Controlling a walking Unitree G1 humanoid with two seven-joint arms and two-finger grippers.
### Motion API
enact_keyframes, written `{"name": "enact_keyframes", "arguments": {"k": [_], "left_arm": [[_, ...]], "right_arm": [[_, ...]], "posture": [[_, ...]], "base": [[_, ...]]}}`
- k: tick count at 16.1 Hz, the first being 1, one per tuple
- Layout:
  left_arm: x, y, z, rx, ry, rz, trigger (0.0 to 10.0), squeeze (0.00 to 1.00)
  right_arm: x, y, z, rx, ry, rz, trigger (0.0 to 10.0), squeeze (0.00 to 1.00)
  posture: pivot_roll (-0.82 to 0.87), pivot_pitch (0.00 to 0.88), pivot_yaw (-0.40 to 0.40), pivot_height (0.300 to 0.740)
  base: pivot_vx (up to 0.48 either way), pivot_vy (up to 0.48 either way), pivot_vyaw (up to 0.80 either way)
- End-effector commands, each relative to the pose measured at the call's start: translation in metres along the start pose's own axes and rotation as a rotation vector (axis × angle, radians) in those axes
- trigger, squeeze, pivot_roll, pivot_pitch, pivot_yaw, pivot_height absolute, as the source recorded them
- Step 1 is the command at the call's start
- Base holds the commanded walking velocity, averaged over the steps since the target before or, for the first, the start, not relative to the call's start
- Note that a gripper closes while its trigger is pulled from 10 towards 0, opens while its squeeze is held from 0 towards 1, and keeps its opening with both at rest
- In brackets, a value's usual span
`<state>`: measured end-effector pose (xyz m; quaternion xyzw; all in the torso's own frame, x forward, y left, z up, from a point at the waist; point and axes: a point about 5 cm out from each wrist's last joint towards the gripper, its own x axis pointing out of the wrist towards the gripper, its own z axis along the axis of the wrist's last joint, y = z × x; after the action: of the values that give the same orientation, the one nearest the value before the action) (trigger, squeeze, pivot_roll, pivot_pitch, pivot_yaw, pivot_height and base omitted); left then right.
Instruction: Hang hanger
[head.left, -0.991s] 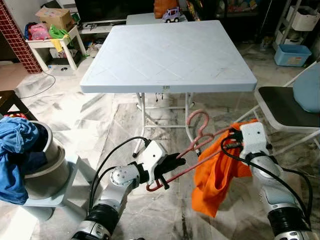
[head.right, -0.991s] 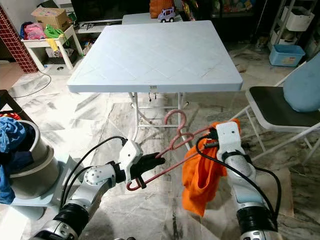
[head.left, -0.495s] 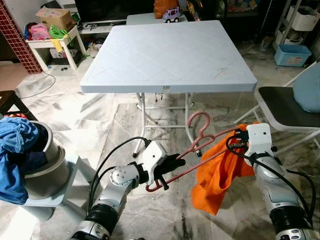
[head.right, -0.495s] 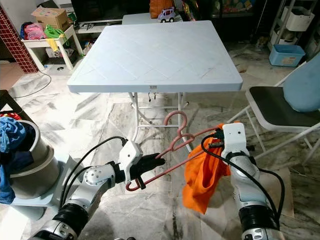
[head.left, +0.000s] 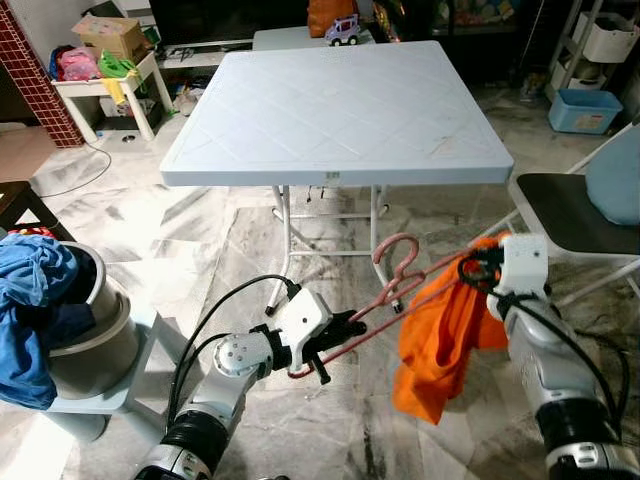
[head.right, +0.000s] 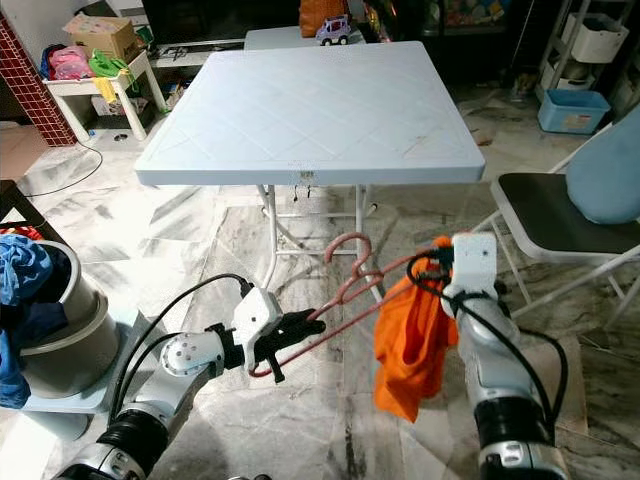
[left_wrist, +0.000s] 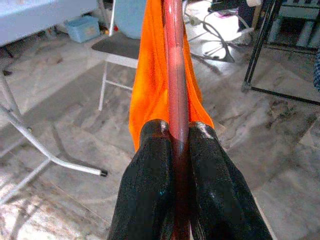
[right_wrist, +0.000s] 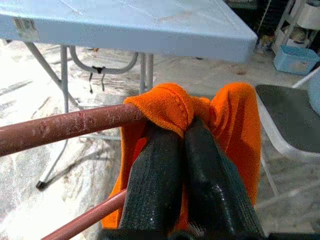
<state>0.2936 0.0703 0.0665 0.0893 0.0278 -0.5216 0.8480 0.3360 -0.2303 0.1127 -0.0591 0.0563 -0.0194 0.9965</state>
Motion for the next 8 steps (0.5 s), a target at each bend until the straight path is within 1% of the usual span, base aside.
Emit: {"name": "enact_keyframes", "arguments": {"k": [1, 3, 4, 5, 6, 7, 8], "left_arm": [[-0.019, 0.000, -0.023, -0.012, 0.115, 0.011, 0.0, 0.00], [-0.023, 0.002, -0.026, -0.004, 0.127, 0.036, 0.0, 0.00], [-0.024, 0.003, -0.027, -0.014, 0.129, 0.052, 0.0, 0.00], [-0.025, 0.003, -0.027, -0.018, 0.127, 0.054, 0.0, 0.00], [-0.025, 0.004, -0.027, -0.020, 0.122, 0.058, 0.0, 0.00], [-0.023, 0.006, -0.025, -0.029, 0.109, 0.071, 0.0, 0.00], [-0.020, 0.008, -0.021, -0.038, 0.083, 0.087, 0.0, 0.00]], "right_arm": [[0.003, -0.026, 0.022, -0.016, -0.065, -0.084, 0.0, 0.00], [0.003, -0.029, 0.018, -0.089, -0.033, -0.050, 0.0, 0.00], [0.002, -0.031, 0.016, -0.090, -0.019, -0.041, 0.0, 0.00], [0.002, -0.028, 0.016, -0.082, -0.020, -0.006, 0.0, 0.00], [0.001, -0.021, 0.016, -0.075, -0.027, 0.039, 2.0, 0.00], [-0.001, -0.015, 0.009, -0.087, 0.000, 0.081, 9.6, 0.00], [-0.004, -0.004, 0.001, -0.089, 0.018, 0.149, 10.0, 0.99]], "posture": [[-0.11, 0.035, 0.058, 0.740], [-0.11, 0.033, 0.056, 0.740], [-0.11, 0.033, 0.056, 0.740], [-0.11, 0.034, 0.056, 0.740], [-0.11, 0.033, 0.057, 0.740], [-0.11, 0.036, 0.059, 0.740], [-0.11, 0.035, 0.059, 0.740]], "base": [[0.000, 0.000, 0.00], [0.000, 0.000, 0.00], [0.000, 0.000, 0.00], [0.000, 0.000, 0.00], [0.000, 0.000, 0.00], [0.000, 0.000, 0.00], [0.000, 0.000, 0.00]]}}
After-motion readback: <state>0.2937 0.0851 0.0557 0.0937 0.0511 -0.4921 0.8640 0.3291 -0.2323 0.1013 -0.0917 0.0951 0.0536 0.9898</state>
